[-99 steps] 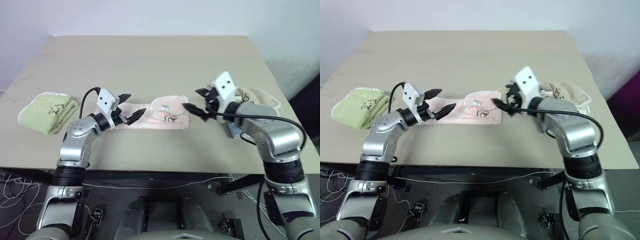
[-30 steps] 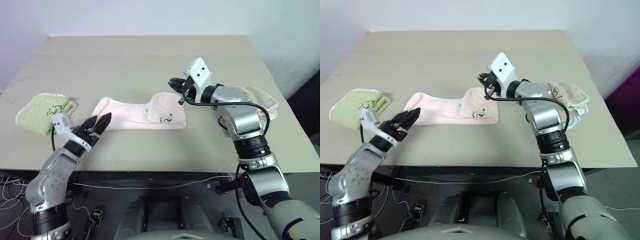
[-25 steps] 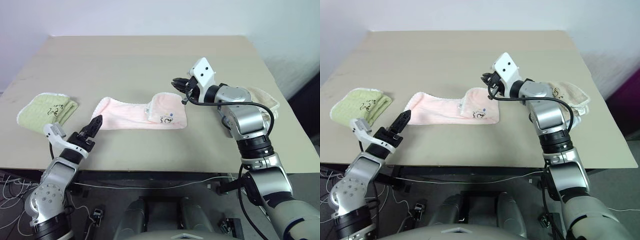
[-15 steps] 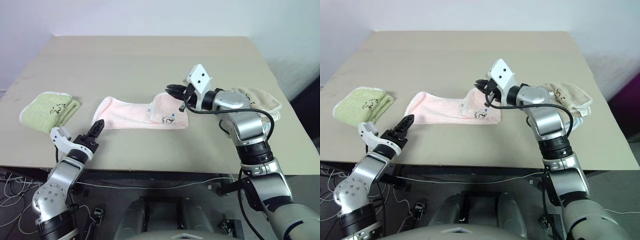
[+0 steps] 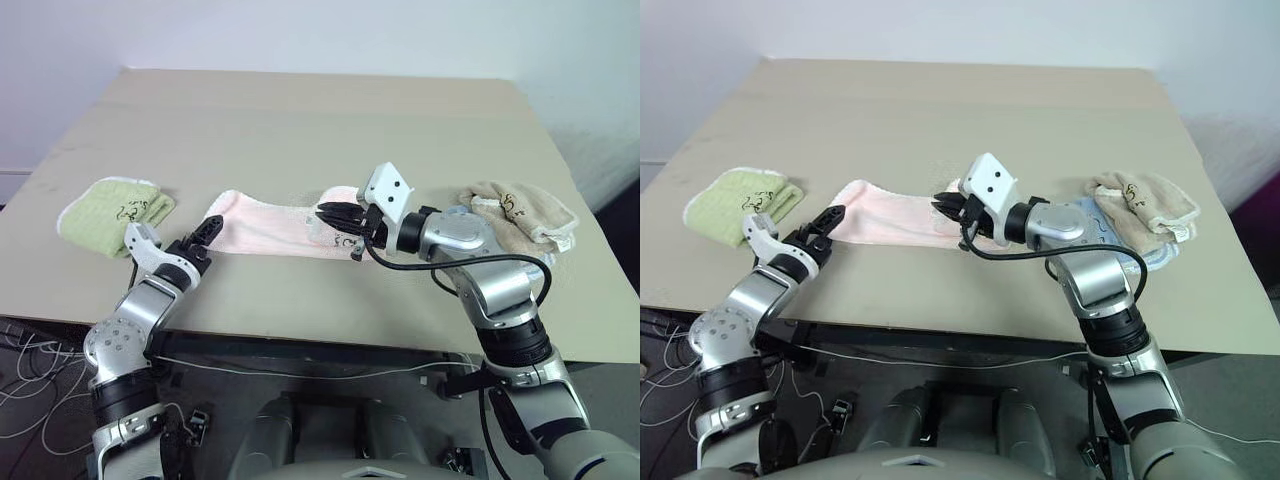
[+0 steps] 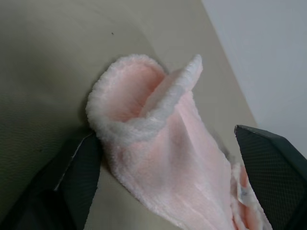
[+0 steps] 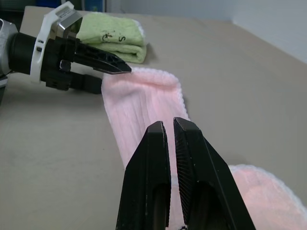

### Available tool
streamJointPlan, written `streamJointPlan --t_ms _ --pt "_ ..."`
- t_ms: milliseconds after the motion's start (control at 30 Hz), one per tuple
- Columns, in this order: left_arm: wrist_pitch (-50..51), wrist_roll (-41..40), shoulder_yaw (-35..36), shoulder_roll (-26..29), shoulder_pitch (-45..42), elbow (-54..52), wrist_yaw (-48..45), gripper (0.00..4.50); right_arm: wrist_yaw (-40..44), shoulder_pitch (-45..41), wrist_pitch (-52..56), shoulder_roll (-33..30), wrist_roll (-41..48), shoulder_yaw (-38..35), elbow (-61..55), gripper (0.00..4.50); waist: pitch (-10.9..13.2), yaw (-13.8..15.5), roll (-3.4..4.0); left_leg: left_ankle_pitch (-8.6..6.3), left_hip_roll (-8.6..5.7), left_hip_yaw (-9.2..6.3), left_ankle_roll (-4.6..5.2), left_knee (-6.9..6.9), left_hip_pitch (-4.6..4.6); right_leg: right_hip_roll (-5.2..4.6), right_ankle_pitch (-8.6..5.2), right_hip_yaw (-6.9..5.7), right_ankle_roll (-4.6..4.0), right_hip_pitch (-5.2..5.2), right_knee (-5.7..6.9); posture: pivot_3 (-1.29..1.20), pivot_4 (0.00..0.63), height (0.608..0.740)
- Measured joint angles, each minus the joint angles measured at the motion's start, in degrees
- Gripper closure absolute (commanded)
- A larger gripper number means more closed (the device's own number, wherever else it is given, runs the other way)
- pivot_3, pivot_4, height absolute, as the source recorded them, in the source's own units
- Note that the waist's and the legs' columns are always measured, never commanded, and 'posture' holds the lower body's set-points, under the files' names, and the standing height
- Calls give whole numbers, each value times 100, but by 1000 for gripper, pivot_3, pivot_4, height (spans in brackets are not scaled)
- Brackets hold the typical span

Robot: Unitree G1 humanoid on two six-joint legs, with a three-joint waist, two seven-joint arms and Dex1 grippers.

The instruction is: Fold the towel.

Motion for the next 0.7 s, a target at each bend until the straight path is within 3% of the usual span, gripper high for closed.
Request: streamJointPlan --t_ms 367,533,700 --pt "-142 172 -67 -132 -26 168 -304 4479 -226 214 123 -72 -11 -3 -122 4187 3 -16 -4 0 2 -2 -1 -15 -9 0 1 -2 0 -9 -16 0 150 740" --pt "-253 321 -90 22 -47 168 -520 4479 -274 219 122 -114 -23 -1 -122 4187 4 -39 -5 0 4 -2 -1 -17 -9 1 2 -2 -1 -10 -16 0 150 740" --pt "-406 480 81 690 -192 386 -929 4479 -315 223 122 -186 -30 -1 -122 4187 4 -109 -6 1 5 -2 -2 -22 -9 2 2 -2 -1 -12 -16 0 150 740"
